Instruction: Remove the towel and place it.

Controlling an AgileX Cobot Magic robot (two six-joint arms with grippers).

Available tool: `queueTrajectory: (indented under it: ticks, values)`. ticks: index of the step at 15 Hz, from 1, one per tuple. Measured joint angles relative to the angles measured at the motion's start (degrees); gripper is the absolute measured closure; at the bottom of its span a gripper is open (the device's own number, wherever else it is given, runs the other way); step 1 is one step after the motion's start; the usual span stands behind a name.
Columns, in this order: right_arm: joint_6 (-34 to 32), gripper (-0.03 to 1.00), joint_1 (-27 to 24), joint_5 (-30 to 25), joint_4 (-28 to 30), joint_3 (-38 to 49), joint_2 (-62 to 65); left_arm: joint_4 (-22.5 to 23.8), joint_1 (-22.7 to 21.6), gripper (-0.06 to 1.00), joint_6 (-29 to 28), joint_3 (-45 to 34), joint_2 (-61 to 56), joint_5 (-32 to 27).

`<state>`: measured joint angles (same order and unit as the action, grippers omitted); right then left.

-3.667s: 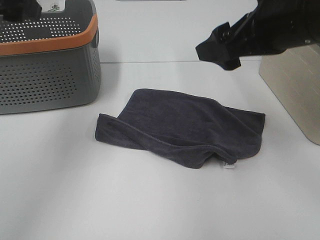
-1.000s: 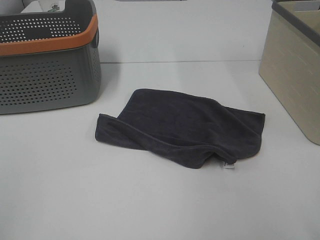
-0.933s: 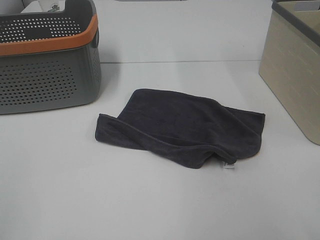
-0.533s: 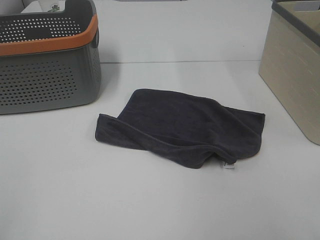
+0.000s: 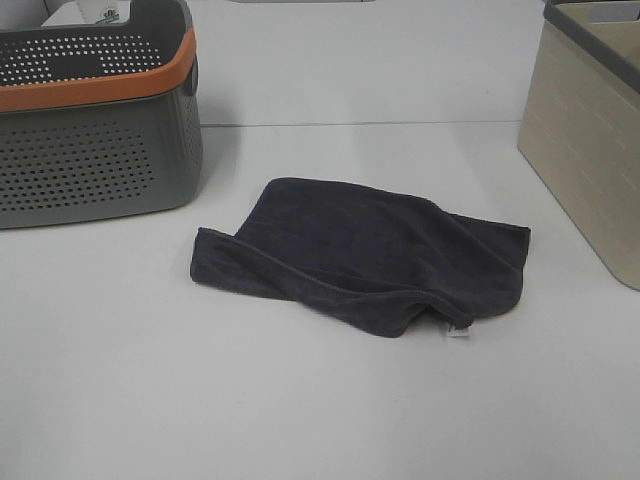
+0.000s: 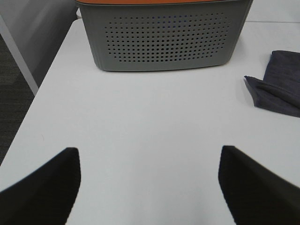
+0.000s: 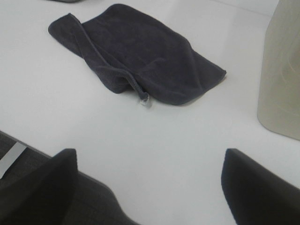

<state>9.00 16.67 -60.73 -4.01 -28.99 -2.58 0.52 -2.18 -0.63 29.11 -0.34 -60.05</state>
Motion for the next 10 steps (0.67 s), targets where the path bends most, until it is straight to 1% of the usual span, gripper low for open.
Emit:
queueTrajectory:
  ticks: [2, 4, 10]
  values:
    - [0.0, 0.16, 0.0, 0.0, -0.06, 0.0, 2.46, 0.0, 0.0, 0.19, -0.4, 0.0, 0.0, 0.0]
    - [0.0, 0.16, 0.0, 0.0, -0.06, 0.0, 2.81, 0.0, 0.0, 0.19, -2.41, 0.0, 0.0, 0.0]
    - [-0.06, 0.16, 0.0, 0.0, -0.11, 0.0, 2.81, 0.06, 0.0, 0.19, -2.58, 0.0, 0.0, 0.0]
